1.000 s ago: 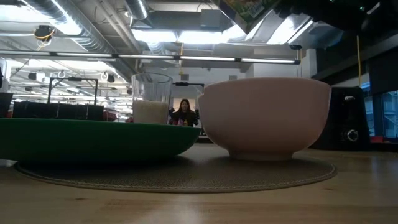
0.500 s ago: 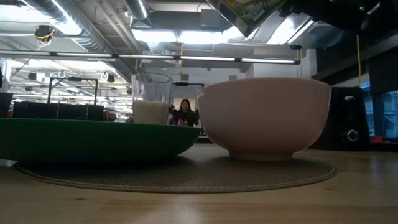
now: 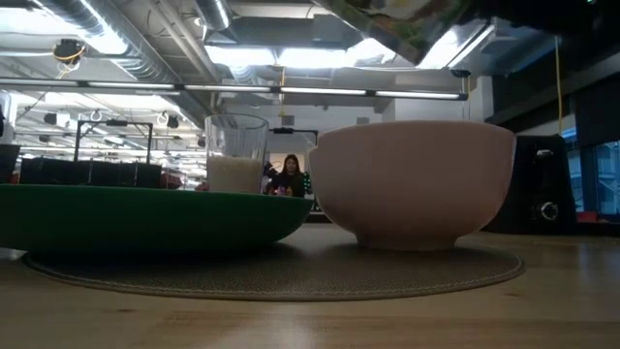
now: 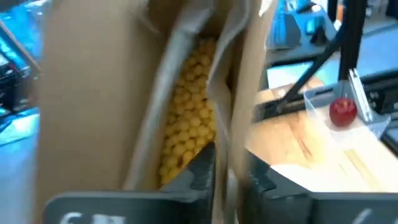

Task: Arrange a breakfast setting
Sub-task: Pour the cereals from cereal box into the white bowl

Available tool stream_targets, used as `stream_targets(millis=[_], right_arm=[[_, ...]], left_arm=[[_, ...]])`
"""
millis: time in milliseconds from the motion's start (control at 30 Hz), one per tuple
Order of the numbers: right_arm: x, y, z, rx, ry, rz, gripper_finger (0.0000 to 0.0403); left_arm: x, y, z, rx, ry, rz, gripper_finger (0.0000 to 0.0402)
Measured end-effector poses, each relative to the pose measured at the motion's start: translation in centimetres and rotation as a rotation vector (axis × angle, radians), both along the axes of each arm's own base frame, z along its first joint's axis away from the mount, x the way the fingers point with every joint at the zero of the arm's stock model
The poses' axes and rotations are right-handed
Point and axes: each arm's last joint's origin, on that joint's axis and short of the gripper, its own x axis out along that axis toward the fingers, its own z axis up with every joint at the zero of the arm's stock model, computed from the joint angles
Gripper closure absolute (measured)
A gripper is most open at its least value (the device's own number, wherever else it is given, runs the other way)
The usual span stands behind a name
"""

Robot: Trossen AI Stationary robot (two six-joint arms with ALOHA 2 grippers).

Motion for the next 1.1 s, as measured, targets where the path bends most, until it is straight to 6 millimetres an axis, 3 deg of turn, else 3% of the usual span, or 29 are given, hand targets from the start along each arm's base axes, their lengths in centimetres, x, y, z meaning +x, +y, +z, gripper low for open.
stream_targets(millis=[233,433,733,967,1100], right_arm=[[-4.0,0.6,0.4,0.032,0.058,0.003,0.0160],[-8.0,1.1,1.3,0.073,0.147,-0.003,0.0168],[-13.0,1.8,3.3,0.140,0.293,-0.031,0.0165],[-15.2,2.1,4.3,0.198,0.396,-0.021,0.0166],[-15.8,2.3,4.0,0.217,0.483,0.010,0.0165]], left_arm=[[-0.7,-0.1,-0.3,-0.070,0.043,0.027,0.0286],[-1.3,-1.0,-0.6,-0.121,0.084,0.015,0.0252],[-1.4,-3.1,-0.9,-0.153,0.101,-0.004,0.0256],[-1.1,-4.9,-1.4,-0.162,0.113,0.016,0.0271],[-0.6,-5.9,-2.0,-0.168,0.125,0.033,0.0277]])
